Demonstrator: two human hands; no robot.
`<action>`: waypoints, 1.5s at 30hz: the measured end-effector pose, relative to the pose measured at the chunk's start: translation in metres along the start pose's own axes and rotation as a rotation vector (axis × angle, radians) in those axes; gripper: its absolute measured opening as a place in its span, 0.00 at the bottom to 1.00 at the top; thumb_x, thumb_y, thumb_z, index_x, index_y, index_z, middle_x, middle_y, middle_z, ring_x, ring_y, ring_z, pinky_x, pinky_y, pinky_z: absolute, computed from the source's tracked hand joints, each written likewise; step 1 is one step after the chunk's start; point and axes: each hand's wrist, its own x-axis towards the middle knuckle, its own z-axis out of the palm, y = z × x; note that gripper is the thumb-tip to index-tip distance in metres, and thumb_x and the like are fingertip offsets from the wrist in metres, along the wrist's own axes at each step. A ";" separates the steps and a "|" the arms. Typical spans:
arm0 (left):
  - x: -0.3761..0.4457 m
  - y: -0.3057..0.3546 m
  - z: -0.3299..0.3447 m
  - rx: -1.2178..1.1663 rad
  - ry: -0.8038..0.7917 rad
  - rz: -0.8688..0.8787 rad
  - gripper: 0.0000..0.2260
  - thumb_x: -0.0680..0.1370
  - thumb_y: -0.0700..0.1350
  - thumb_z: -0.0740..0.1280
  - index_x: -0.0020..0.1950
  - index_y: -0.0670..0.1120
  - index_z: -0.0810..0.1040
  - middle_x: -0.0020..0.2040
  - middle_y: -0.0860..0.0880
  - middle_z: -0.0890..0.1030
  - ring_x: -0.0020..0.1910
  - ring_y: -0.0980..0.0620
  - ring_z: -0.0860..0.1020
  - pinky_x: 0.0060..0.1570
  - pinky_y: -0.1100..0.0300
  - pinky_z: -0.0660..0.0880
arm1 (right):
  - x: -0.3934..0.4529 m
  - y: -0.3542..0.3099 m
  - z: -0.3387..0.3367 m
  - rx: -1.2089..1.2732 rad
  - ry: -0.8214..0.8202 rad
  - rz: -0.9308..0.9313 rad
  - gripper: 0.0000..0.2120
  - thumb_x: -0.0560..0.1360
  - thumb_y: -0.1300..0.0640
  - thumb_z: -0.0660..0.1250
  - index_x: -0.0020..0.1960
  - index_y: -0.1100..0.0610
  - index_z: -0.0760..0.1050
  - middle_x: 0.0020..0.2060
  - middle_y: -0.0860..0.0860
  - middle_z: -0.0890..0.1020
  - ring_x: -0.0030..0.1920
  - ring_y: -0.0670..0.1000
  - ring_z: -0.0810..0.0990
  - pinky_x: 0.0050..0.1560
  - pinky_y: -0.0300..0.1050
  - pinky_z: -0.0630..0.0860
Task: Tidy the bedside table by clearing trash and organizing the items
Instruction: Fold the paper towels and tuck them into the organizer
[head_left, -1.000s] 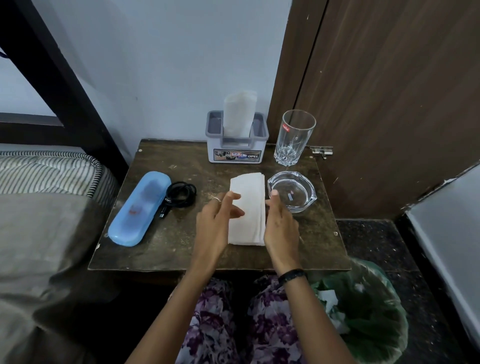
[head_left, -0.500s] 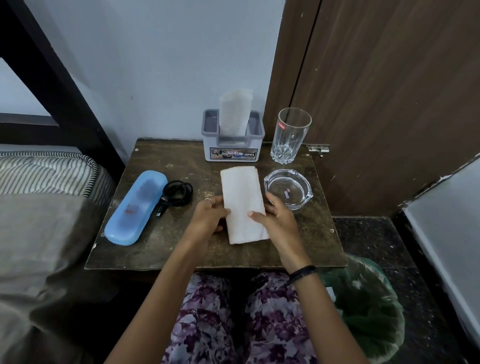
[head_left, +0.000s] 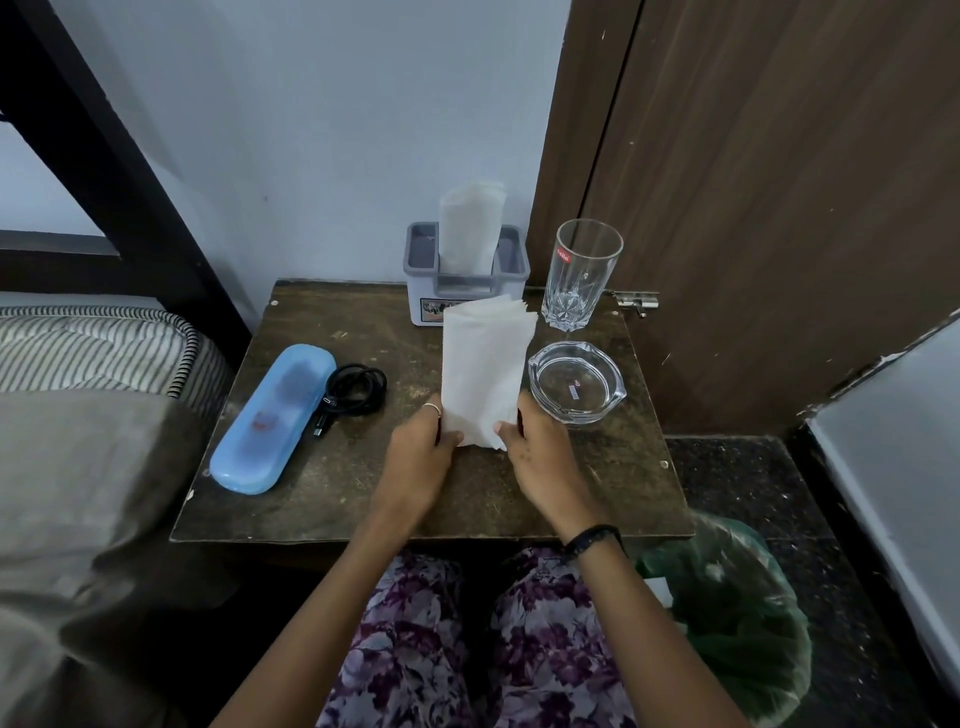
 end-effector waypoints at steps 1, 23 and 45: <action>-0.001 0.000 0.001 -0.016 0.032 -0.010 0.08 0.77 0.35 0.63 0.56 0.36 0.73 0.55 0.40 0.79 0.47 0.52 0.73 0.37 0.71 0.66 | 0.000 0.000 0.000 0.012 0.017 -0.009 0.12 0.78 0.63 0.59 0.62 0.61 0.70 0.57 0.55 0.78 0.57 0.52 0.75 0.51 0.40 0.70; 0.147 0.062 -0.046 0.157 0.234 0.304 0.11 0.73 0.36 0.67 0.54 0.41 0.72 0.50 0.39 0.79 0.52 0.39 0.75 0.47 0.51 0.73 | 0.147 -0.063 -0.052 -0.084 0.219 -0.180 0.10 0.73 0.64 0.68 0.54 0.63 0.78 0.48 0.57 0.84 0.48 0.56 0.82 0.51 0.51 0.80; 0.164 0.050 -0.042 0.280 0.282 0.176 0.12 0.73 0.47 0.69 0.50 0.40 0.78 0.61 0.43 0.72 0.62 0.45 0.69 0.68 0.39 0.50 | 0.175 -0.061 -0.042 -0.216 0.115 -0.115 0.12 0.70 0.58 0.68 0.53 0.57 0.77 0.47 0.55 0.83 0.48 0.57 0.80 0.39 0.46 0.72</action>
